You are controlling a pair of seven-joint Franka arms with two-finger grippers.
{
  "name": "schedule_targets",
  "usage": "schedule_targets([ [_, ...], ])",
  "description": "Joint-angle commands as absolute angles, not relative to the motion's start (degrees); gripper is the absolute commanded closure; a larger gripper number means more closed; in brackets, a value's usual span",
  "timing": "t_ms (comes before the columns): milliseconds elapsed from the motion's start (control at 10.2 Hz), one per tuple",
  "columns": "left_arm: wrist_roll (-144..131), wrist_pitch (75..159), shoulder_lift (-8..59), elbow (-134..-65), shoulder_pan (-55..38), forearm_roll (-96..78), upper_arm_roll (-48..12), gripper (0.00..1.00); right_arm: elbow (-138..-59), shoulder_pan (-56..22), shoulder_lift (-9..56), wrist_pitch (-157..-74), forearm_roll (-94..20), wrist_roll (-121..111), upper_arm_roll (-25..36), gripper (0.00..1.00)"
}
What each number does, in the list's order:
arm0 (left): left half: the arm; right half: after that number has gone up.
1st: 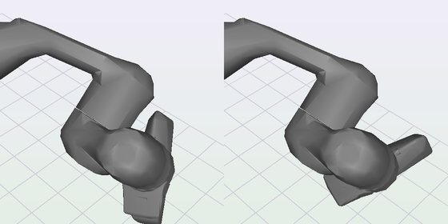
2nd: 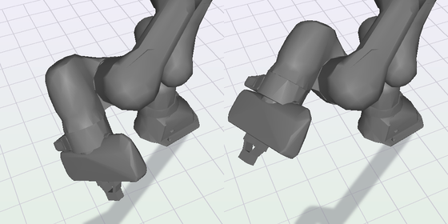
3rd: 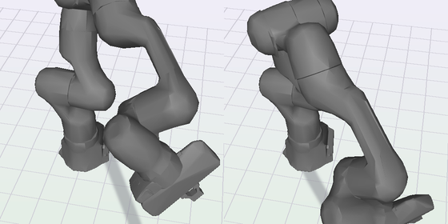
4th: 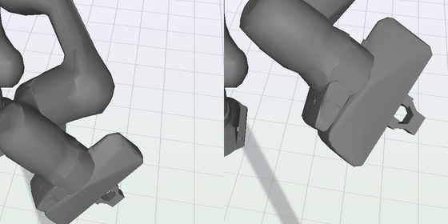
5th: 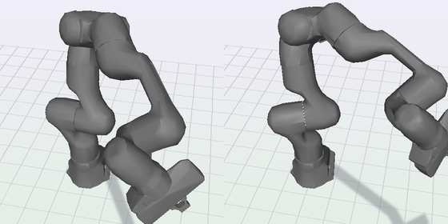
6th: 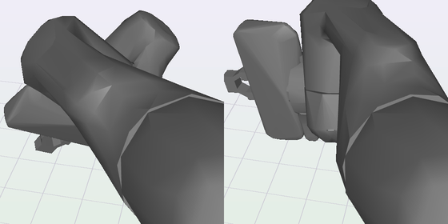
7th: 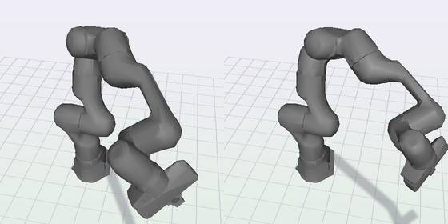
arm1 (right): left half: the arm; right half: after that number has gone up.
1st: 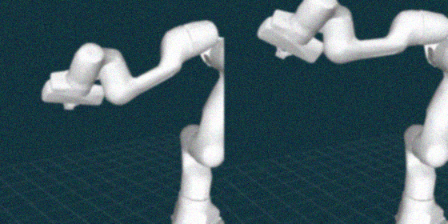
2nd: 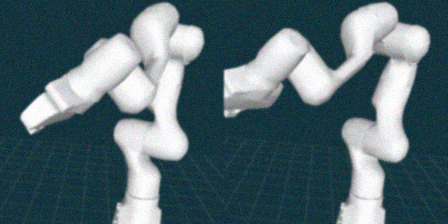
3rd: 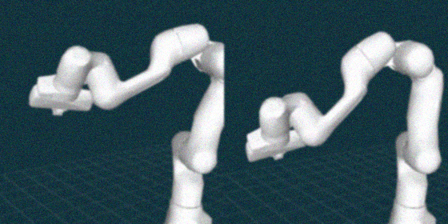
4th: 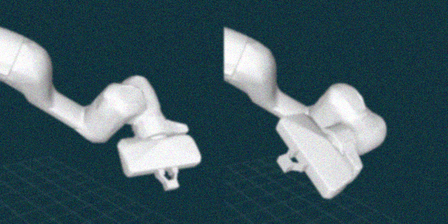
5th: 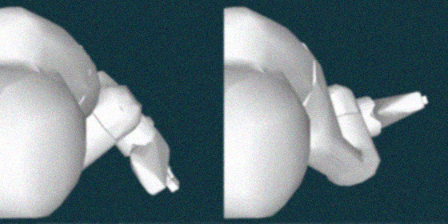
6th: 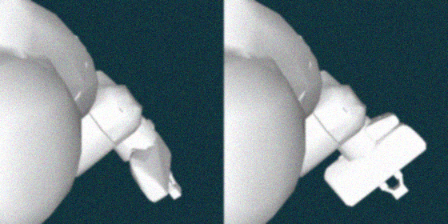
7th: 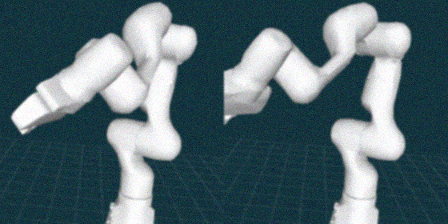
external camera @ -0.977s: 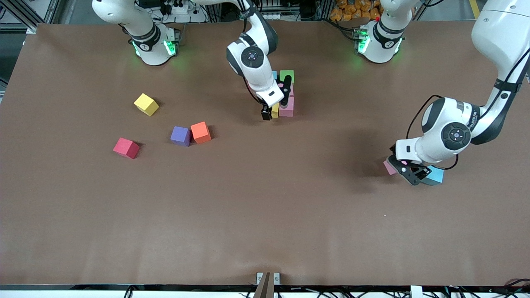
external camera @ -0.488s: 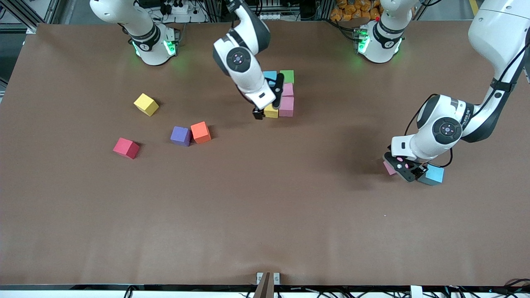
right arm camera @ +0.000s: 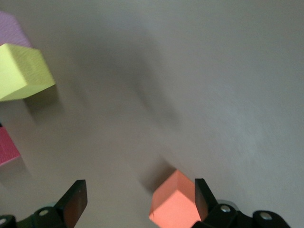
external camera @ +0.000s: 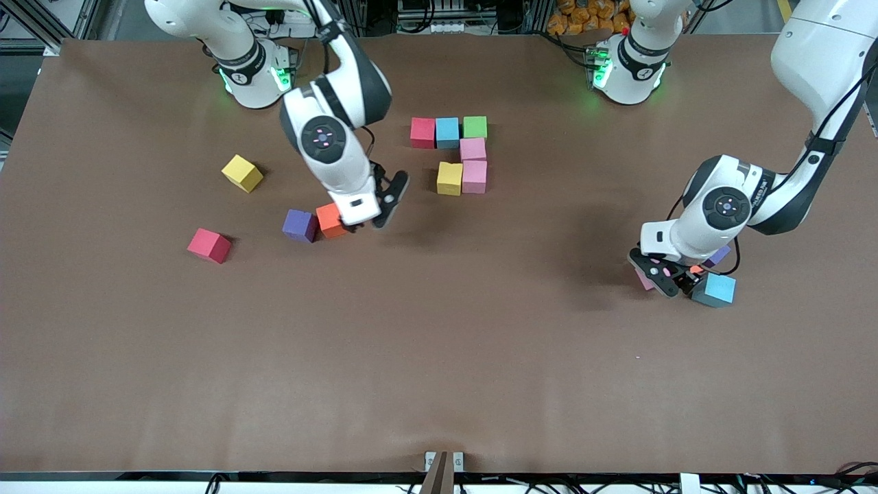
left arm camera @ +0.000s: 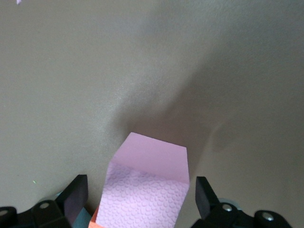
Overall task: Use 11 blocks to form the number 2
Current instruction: 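Grasp the orange cube with the right gripper while the left gripper lifts pink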
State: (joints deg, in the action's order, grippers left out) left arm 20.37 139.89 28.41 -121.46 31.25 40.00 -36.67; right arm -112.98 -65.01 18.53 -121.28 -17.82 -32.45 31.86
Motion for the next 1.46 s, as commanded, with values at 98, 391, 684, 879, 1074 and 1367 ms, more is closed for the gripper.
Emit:
schedule_targets([
  [98, 17.7, 141.3, 28.5, -122.5, 32.0, 42.5, -37.2, 0.21, -115.8, -59.2, 16.1, -120.9, -16.2, -19.9, 31.5, 0.0],
  [391, 15.2, 141.6, 28.5, -123.0, 32.1, 42.5, -37.1, 0.33, -120.4, -54.6, 15.6, -123.6, -16.3, -8.0, 31.5, 0.0],
  [684, 15.1, 141.7, 28.9, -123.0, 33.0, 42.5, -37.2, 0.46, -126.0, -54.6, 16.3, -132.8, -17.3, -1.8, 30.3, 0.0],
  [879, 14.0, 141.7, 28.7, -122.6, 32.9, 41.8, -37.6, 0.75, -130.2, -54.6, 16.3, -139.5, -21.1, -0.9, 27.9, 0.0],
  [1074, 6.3, 141.3, 28.7, -121.8, 32.2, 41.3, -41.1, 0.75, -130.3, -54.8, 16.3, -139.9, -24.0, -0.9, 24.9, 0.0],
  [1367, -5.0, 137.9, 28.7, -118.7, 27.0, 32.9, -43.5, 0.75, -133.1, -55.5, 16.7, -146.0, -24.0, -1.4, 24.0, 0.0],
])
